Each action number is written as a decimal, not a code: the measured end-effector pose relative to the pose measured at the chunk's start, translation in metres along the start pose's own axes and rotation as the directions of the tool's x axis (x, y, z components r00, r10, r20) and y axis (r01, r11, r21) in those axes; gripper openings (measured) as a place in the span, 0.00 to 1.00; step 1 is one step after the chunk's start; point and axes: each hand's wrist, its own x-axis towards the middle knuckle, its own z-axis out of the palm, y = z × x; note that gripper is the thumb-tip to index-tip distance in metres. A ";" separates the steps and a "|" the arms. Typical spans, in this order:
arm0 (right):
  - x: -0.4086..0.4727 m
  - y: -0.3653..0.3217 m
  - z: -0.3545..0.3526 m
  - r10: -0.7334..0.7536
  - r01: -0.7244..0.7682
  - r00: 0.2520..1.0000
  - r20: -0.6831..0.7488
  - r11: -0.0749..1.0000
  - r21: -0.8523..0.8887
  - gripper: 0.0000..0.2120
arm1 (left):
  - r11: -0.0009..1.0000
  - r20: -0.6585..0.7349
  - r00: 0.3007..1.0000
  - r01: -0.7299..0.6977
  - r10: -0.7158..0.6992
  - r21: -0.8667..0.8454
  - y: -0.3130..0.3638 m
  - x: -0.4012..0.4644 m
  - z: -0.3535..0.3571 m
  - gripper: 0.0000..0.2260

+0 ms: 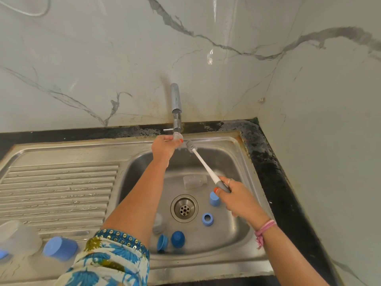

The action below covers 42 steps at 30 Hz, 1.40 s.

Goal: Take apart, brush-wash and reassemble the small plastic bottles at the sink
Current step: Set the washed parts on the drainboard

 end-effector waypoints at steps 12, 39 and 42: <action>-0.004 0.000 0.000 -0.010 0.013 1.000 0.022 0.990 -0.141 0.14 | 0.859 0.178 0.957 -0.283 0.228 0.427 0.017 -0.009 -0.013 0.12; -0.023 -0.134 0.172 -0.288 0.314 0.949 0.128 0.894 -0.320 0.13 | 0.685 0.098 0.968 -0.233 0.230 0.690 -0.007 -0.014 -0.288 0.15; -0.014 -0.164 0.212 -0.286 0.301 0.950 0.127 0.946 -0.123 0.10 | 0.622 0.076 0.976 -0.190 0.205 0.760 -0.017 -0.001 -0.369 0.14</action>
